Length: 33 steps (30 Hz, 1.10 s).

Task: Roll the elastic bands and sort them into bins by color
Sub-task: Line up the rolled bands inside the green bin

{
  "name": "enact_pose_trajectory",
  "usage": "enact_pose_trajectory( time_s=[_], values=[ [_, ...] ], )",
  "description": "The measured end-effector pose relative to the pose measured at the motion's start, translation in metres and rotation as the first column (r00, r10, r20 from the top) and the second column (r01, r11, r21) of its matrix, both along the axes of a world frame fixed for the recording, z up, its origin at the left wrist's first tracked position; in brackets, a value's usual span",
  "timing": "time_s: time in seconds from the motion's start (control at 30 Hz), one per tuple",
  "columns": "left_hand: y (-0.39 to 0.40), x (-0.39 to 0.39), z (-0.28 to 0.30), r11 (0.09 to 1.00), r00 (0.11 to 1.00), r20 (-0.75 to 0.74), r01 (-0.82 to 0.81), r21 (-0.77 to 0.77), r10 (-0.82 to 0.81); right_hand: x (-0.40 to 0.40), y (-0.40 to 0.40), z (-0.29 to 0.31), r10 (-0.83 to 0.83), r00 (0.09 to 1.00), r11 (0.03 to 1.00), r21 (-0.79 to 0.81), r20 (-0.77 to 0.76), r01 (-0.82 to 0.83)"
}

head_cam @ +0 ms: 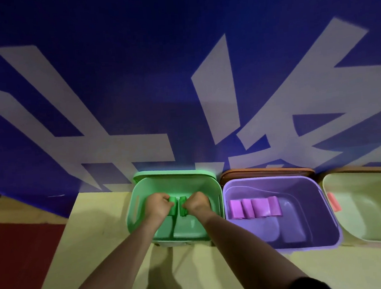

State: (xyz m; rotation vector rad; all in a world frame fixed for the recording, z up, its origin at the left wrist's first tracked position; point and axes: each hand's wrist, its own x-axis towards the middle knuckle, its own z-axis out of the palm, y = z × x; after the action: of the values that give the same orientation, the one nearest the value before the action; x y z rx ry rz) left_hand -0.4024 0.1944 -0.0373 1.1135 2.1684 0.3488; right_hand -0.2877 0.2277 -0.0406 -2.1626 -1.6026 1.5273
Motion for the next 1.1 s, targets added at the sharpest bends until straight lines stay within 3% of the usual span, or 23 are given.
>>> enact_pose_trajectory(
  time_s=[0.1, 0.4, 0.47, 1.1],
  values=[
    [0.004, -0.001, -0.004, 0.999, 0.999, -0.031, 0.043, 0.001, -0.043, 0.000, 0.004, -0.011, 0.080, 0.997, 0.997, 0.016, 0.016, -0.080],
    [0.007, -0.003, -0.014, 0.991, 0.977, -0.163, 0.134, -0.022, -0.136, -0.003, 0.009, -0.025, 0.032, 0.997, 0.999, -0.026, -0.070, -0.034],
    [0.006, -0.004, -0.013, 0.992, 0.977, -0.171, 0.124, -0.006, -0.124, -0.004, 0.008, -0.024, 0.087, 0.995, 0.996, -0.016, -0.048, -0.088],
    [-0.004, -0.014, 0.001, 0.999, 0.998, -0.052, 0.024, 0.024, -0.023, -0.002, 0.005, -0.008, 0.193, 0.980, 0.980, 0.047, 0.044, -0.195]
  ],
)
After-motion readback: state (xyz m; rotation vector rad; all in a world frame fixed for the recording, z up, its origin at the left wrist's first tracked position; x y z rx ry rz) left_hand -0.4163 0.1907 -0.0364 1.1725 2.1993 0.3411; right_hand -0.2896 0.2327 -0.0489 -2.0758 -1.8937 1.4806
